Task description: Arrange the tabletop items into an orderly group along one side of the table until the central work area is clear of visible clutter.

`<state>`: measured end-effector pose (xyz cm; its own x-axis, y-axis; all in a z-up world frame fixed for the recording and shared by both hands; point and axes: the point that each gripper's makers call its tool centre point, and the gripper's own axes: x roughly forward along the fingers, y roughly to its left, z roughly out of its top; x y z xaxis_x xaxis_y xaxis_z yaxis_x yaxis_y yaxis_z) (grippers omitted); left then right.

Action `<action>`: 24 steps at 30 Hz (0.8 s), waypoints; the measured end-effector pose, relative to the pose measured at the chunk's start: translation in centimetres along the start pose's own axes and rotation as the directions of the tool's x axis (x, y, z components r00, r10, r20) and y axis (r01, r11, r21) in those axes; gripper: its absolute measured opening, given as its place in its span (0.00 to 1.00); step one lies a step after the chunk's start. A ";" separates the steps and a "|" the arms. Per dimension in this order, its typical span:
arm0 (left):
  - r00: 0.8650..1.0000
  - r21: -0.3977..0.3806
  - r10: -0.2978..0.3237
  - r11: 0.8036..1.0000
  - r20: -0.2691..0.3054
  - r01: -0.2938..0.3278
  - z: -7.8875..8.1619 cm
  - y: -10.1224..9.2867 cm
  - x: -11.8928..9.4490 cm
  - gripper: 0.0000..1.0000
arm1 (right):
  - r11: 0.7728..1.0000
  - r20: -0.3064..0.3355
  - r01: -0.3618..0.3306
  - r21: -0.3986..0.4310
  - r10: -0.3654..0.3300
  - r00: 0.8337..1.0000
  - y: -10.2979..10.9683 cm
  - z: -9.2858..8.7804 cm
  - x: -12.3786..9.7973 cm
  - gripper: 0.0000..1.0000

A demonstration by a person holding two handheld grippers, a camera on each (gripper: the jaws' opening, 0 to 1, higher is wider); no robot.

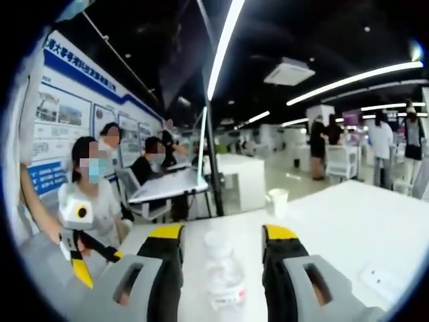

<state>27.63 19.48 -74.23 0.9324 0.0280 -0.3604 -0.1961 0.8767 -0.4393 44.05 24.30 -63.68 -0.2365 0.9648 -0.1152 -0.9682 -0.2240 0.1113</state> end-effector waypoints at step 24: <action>1.000 0.039 -0.014 0.999 -0.011 0.014 0.4 -0.5 -1.0 0.67 | 0.999 -0.110 0.009 0.036 -0.005 0.994 1.4 -2.1 -4.1 0.50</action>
<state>26.88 19.19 -73.34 0.9315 0.0105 -0.3636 -0.1710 0.8949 -0.4123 43.46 19.78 -65.11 -0.2393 0.9448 -0.2238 -0.9667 -0.2104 0.1456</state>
